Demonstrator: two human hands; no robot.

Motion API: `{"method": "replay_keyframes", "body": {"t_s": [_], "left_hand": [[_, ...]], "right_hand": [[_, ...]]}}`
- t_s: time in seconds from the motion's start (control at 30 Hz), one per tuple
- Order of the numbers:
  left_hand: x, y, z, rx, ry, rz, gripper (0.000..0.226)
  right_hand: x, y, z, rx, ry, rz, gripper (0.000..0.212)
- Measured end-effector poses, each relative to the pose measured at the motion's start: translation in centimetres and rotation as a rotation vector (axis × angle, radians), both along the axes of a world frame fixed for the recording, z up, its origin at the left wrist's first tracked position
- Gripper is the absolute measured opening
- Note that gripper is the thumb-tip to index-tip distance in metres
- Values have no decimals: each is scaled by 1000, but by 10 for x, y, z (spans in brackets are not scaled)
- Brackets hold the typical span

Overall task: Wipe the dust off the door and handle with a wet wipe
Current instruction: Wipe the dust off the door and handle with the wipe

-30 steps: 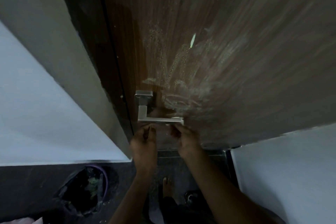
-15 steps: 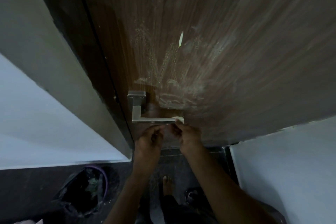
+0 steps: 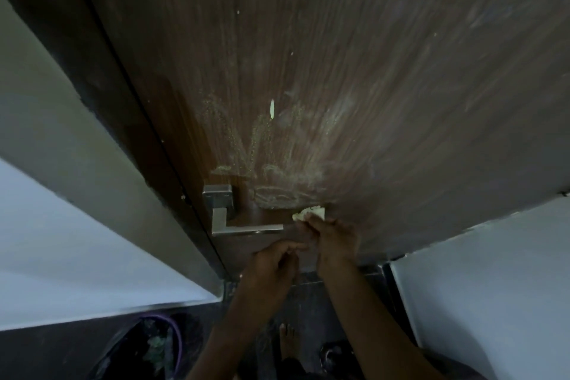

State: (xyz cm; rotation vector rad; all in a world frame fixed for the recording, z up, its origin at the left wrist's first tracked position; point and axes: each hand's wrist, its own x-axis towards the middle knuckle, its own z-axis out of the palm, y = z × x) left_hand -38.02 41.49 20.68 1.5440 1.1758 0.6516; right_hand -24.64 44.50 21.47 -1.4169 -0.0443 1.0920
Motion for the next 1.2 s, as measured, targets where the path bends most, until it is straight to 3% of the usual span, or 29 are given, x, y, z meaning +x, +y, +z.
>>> {"method": "replay_keyframes", "body": {"t_s": [0.13, 0.23, 0.33, 0.57, 0.77, 1.0, 1.2], "left_hand": [[-4, -5, 16, 89, 15, -2, 31], [-9, -4, 31, 178, -43, 82, 27], [-13, -1, 41, 195, -49, 137, 26], [-28, 1, 33, 100, -39, 176, 28], [-38, -3, 35, 87, -89, 242, 27], [-58, 7, 46, 139, -110, 376, 21], [-63, 12, 53, 177, -69, 411, 20]], "right_hand": [[2, 2, 23, 154, -298, 41, 11], [0, 0, 19, 55, -421, 87, 12], [-8, -2, 8, -71, -328, 93, 18], [-21, 11, 33, -31, -292, 167, 17], [-29, 7, 30, -236, 28, 242, 42], [-41, 20, 56, 3, -97, 304, 22], [-52, 17, 42, -232, -124, 260, 26]]}}
